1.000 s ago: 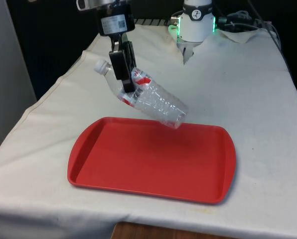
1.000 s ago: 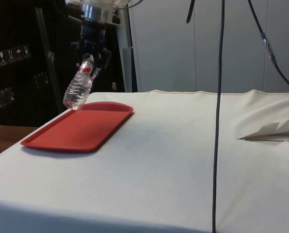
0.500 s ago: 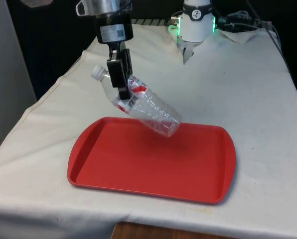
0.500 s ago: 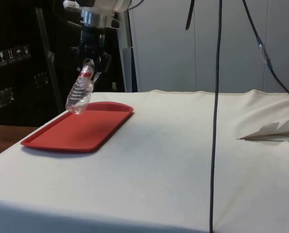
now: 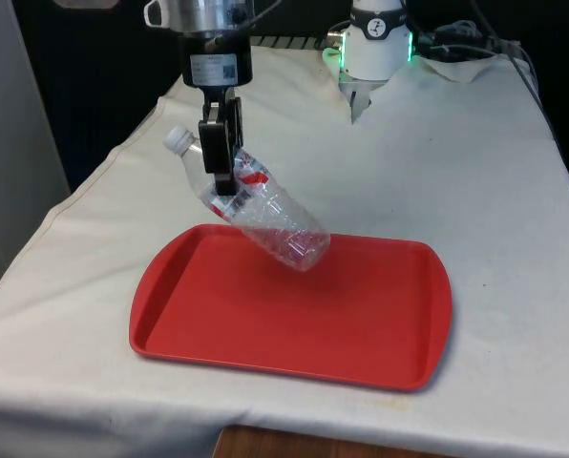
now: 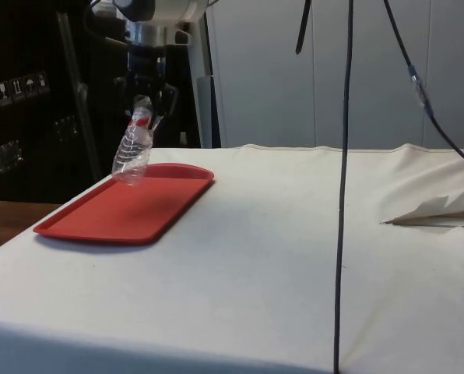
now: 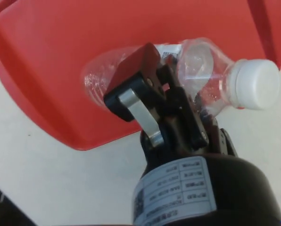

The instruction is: Place the bottle upright on the tray.

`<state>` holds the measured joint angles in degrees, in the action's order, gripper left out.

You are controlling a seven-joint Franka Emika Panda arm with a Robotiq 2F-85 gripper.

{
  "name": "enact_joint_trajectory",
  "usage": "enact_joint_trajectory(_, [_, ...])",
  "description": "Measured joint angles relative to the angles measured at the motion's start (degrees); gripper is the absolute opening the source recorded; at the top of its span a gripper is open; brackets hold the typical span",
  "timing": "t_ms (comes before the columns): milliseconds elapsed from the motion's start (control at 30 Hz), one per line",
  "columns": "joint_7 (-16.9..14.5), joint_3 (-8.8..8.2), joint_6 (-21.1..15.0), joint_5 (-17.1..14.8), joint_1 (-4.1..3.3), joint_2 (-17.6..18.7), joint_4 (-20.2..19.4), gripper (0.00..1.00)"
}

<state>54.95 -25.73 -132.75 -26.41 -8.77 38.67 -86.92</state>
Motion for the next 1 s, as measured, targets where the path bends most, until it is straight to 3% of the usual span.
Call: enact_joint_trajectory(1000, [11.2,0.0,-1.8,16.7,-0.57,3.0,3.2,0.18])
